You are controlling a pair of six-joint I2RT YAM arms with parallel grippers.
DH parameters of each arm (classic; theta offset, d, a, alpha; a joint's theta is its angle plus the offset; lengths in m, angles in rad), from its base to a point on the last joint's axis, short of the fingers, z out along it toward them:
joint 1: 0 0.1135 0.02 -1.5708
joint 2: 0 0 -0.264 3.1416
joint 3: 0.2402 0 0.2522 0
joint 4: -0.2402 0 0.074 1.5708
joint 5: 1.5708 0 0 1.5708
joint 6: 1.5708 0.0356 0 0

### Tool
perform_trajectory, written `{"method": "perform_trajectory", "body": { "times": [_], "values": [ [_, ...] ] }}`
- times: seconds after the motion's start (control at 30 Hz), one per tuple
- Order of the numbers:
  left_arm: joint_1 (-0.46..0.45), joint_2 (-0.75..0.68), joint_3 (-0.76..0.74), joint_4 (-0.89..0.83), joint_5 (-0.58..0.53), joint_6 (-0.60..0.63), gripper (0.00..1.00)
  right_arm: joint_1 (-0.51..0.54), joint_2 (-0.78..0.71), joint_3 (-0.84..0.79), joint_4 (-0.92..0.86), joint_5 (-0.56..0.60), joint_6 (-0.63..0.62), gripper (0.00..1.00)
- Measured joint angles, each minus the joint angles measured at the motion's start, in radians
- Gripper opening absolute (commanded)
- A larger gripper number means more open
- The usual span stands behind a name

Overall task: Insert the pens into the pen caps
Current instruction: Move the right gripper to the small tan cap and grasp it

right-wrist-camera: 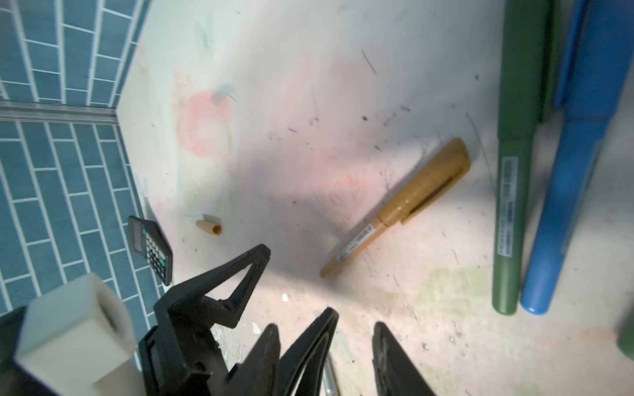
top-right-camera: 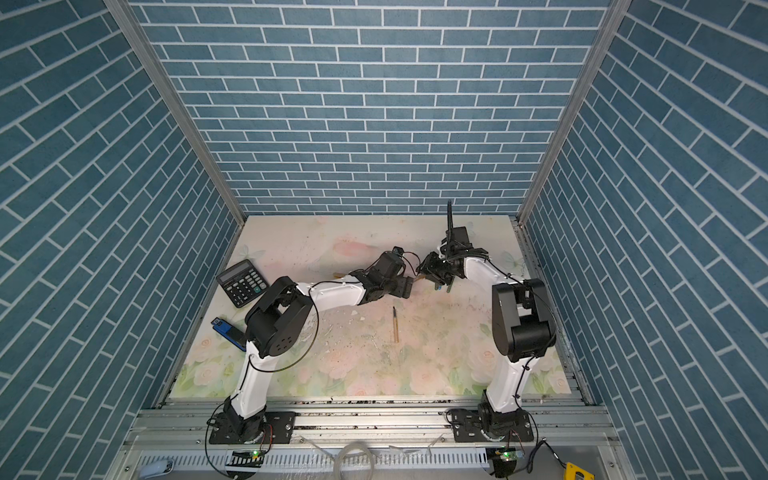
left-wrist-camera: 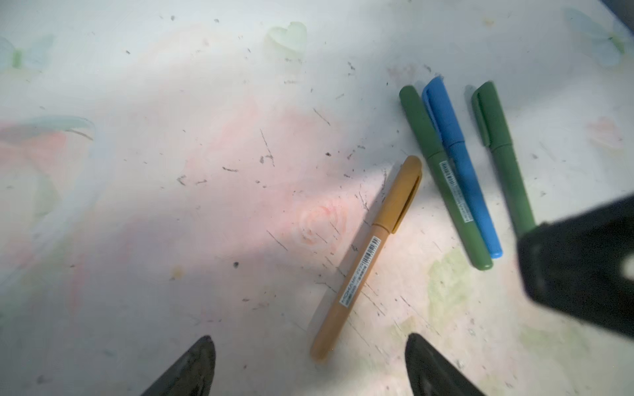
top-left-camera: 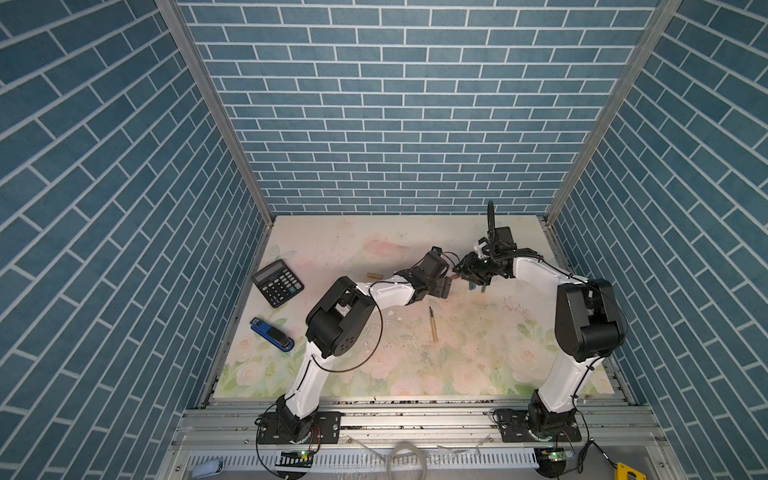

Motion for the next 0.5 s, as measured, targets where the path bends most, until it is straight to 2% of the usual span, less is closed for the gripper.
{"method": "perform_trajectory", "body": {
  "times": [0.13, 0.27, 0.37, 0.5],
  "values": [
    [0.04, -0.167, -0.016, -0.039, 0.019, 0.01, 0.9, 0.026, -0.01, 0.074, -0.033, 0.053, -0.032, 0.37],
    [0.122, -0.364, -0.035, -0.078, 0.03, -0.024, 0.89, 0.13, 0.046, 0.202, -0.122, 0.126, -0.108, 0.34],
    [0.233, -0.518, -0.118, -0.117, 0.032, -0.076, 0.9, 0.237, 0.123, 0.297, -0.162, 0.171, -0.161, 0.35],
    [0.426, -0.698, -0.288, -0.168, 0.038, -0.138, 0.92, 0.359, 0.234, 0.385, -0.183, 0.208, -0.184, 0.43]
  ]
}}
